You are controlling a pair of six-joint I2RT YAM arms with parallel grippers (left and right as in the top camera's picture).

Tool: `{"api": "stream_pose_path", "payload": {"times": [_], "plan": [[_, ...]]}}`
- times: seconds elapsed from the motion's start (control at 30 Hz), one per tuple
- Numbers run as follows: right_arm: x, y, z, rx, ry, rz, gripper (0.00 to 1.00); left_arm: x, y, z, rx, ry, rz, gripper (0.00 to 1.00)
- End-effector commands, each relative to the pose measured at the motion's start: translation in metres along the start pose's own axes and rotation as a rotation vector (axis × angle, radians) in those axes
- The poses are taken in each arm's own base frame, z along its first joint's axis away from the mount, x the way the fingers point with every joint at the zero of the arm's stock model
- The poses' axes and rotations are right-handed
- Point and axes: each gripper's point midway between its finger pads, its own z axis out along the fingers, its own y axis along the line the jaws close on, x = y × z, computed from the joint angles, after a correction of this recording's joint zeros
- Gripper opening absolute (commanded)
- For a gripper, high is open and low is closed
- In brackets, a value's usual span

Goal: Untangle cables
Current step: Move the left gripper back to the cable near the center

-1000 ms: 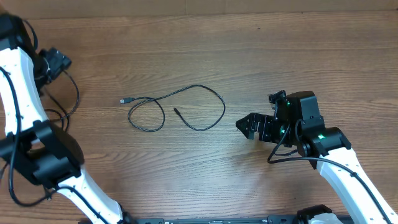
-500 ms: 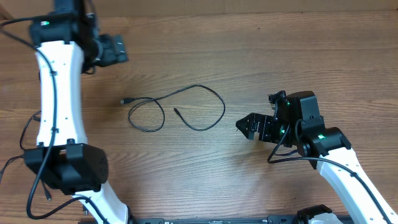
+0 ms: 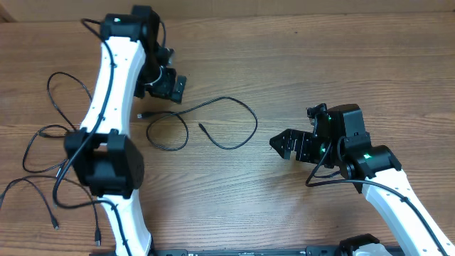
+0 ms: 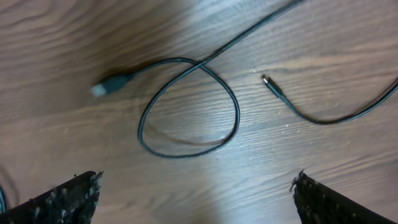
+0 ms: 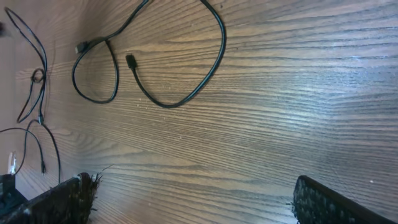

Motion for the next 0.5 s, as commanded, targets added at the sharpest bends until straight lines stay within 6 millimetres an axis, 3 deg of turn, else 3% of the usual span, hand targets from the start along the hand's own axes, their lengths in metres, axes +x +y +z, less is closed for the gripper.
{"api": "stream_pose_path", "payload": {"times": [0.0, 0.07, 0.27, 0.47], "plan": [[-0.005, 0.001, -0.001, 0.002, -0.017, -0.012, 1.00, -0.004, -0.010, 0.031, 0.037, 0.074, 0.167, 0.98], [-0.005, 0.001, -0.001, 0.001, -0.017, -0.013, 1.00, -0.003, -0.012, 0.047, 0.050, 0.119, 0.252, 0.82], [-0.005, 0.001, -0.001, 0.002, -0.017, -0.013, 1.00, -0.001, -0.013, 0.081, 0.081, 0.201, 0.376, 0.82], [-0.006, -0.002, -0.001, 0.018, -0.025, -0.012, 1.00, -0.013, -0.014, 0.100, 0.102, 0.178, 0.460, 0.82]]}}
